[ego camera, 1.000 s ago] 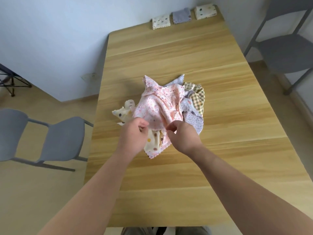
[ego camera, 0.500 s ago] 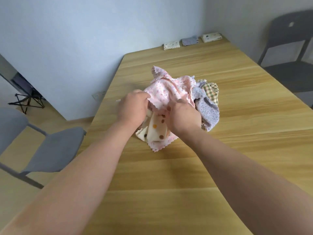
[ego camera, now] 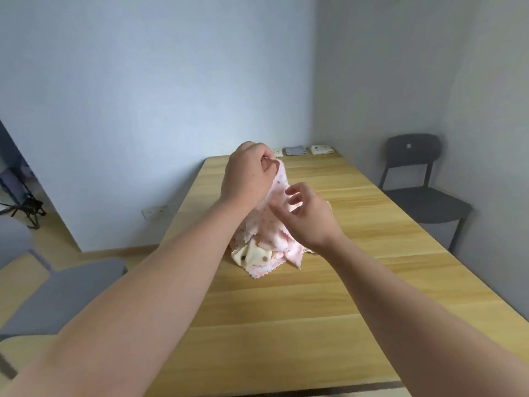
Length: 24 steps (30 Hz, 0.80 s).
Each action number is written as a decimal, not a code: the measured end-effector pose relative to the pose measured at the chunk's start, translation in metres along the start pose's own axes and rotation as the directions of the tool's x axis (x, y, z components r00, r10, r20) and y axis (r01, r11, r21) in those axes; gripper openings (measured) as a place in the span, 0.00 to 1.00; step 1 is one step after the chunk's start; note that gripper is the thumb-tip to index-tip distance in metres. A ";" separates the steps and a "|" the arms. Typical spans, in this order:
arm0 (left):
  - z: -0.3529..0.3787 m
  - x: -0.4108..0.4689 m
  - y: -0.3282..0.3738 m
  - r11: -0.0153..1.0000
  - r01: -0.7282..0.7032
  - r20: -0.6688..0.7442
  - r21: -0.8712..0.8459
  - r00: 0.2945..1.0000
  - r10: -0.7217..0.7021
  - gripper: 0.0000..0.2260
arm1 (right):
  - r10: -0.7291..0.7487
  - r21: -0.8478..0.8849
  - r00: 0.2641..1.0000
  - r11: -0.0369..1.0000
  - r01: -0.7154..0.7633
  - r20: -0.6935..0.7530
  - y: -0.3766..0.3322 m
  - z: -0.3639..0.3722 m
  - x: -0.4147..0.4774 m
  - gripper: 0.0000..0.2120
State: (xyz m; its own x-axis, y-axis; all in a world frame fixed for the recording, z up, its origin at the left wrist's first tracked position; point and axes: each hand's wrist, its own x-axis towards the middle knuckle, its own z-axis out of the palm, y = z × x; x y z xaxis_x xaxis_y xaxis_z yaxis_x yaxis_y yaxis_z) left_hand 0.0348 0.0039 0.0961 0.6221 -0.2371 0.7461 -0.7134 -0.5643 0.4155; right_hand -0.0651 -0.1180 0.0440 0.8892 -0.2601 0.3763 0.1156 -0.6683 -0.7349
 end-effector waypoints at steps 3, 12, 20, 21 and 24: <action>-0.017 0.000 0.017 0.999 -0.052 0.005 -0.014 0.999 0.052 0.05 | 0.050 0.102 0.994 0.993 -0.060 0.098 -0.014 -0.001 -0.018 0.34; -0.075 -0.008 0.052 0.989 -0.146 -0.034 -0.001 0.989 0.146 0.07 | -0.077 0.017 0.980 0.997 0.081 -0.181 -0.051 -0.003 -0.038 0.21; -0.110 -0.034 0.032 0.986 -0.127 0.155 0.110 0.982 0.109 0.08 | 0.046 0.139 0.962 0.990 -0.008 -0.269 -0.066 -0.037 -0.046 0.10; -0.112 -0.038 0.028 0.980 -0.124 0.187 0.157 0.978 0.094 0.07 | 0.061 0.151 0.963 0.988 -0.022 -0.263 -0.066 -0.040 -0.047 0.08; -0.119 -0.051 0.013 0.969 -0.037 0.204 0.246 0.979 -0.014 0.07 | 0.070 0.164 0.973 0.986 -0.035 -0.218 -0.068 -0.046 -0.051 0.10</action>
State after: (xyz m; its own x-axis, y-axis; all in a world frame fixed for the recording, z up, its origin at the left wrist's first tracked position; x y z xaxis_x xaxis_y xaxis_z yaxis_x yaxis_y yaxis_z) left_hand -0.0443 0.1024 0.1252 0.6848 -0.3856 0.6184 -0.6351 -0.7320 0.2469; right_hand -0.1386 -0.0918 0.1010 0.7770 -0.4524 0.4378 0.1558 -0.5355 -0.8300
